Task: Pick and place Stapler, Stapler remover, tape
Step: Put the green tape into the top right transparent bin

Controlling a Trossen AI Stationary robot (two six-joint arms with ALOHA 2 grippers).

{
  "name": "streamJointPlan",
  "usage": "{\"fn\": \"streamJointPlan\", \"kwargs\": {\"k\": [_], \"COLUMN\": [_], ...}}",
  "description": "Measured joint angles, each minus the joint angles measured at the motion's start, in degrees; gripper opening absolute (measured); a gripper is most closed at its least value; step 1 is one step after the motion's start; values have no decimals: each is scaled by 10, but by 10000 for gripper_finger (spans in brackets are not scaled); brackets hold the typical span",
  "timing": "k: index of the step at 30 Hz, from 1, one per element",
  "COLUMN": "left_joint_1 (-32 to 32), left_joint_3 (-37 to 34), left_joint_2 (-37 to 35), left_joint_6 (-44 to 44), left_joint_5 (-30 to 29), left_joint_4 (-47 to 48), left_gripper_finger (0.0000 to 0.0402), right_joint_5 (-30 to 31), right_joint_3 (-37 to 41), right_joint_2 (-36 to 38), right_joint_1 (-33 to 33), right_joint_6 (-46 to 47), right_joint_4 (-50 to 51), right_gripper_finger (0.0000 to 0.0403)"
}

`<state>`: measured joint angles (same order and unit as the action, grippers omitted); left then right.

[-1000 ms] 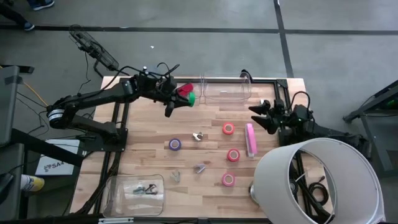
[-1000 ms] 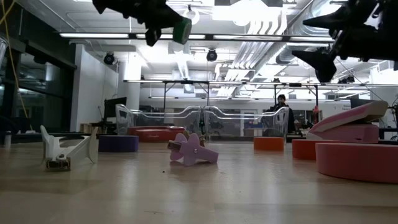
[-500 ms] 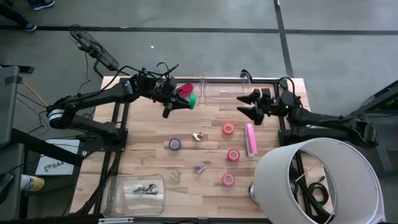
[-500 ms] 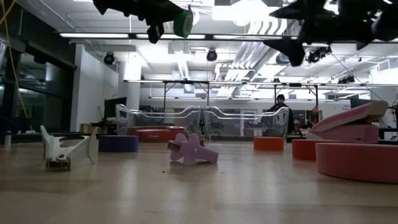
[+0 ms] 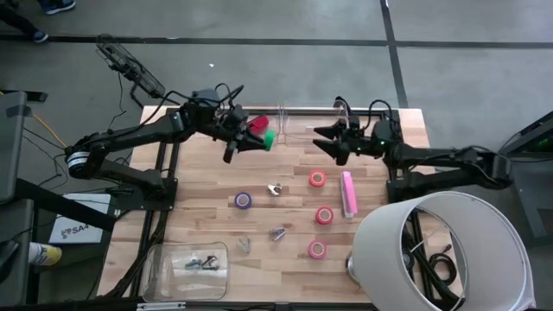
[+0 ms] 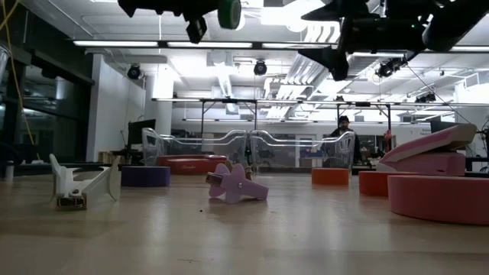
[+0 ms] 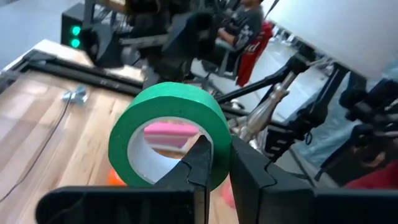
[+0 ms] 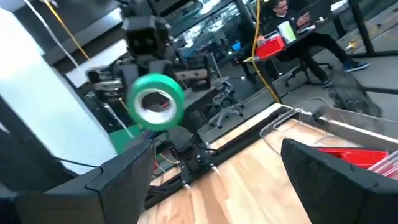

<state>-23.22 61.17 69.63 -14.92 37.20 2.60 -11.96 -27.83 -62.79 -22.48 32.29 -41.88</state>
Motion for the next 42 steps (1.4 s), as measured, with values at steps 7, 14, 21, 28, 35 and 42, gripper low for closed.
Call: {"fn": "streamJointPlan", "kwargs": {"k": [7, 14, 21, 28, 35, 42], "left_joint_1": [0, 0, 0, 0, 0, 0], "left_joint_3": [0, 0, 0, 0, 0, 0], "left_joint_2": [0, 0, 0, 0, 0, 0], "left_joint_6": [-5, -9, -15, -15, -15, -15], "left_joint_5": [10, 9, 8, 8, 8, 8], "left_joint_4": [-24, -24, -24, -23, -23, -21], "left_gripper_finger": [30, 30, 36, 33, 33, 33], "right_joint_5": [54, 52, 46, 41, 31, 26], "right_joint_3": [-73, -176, -241, -270, -290, -296], "right_joint_2": [-76, -161, -216, -241, -259, -266], "right_joint_1": [27, 53, 61, 61, 61, 61], "right_joint_6": [-50, -69, -69, -69, -68, -68], "right_joint_4": [0, 30, 63, 69, 69, 70], "right_gripper_finger": [339, 339, 339, 339, 339, 328]}}
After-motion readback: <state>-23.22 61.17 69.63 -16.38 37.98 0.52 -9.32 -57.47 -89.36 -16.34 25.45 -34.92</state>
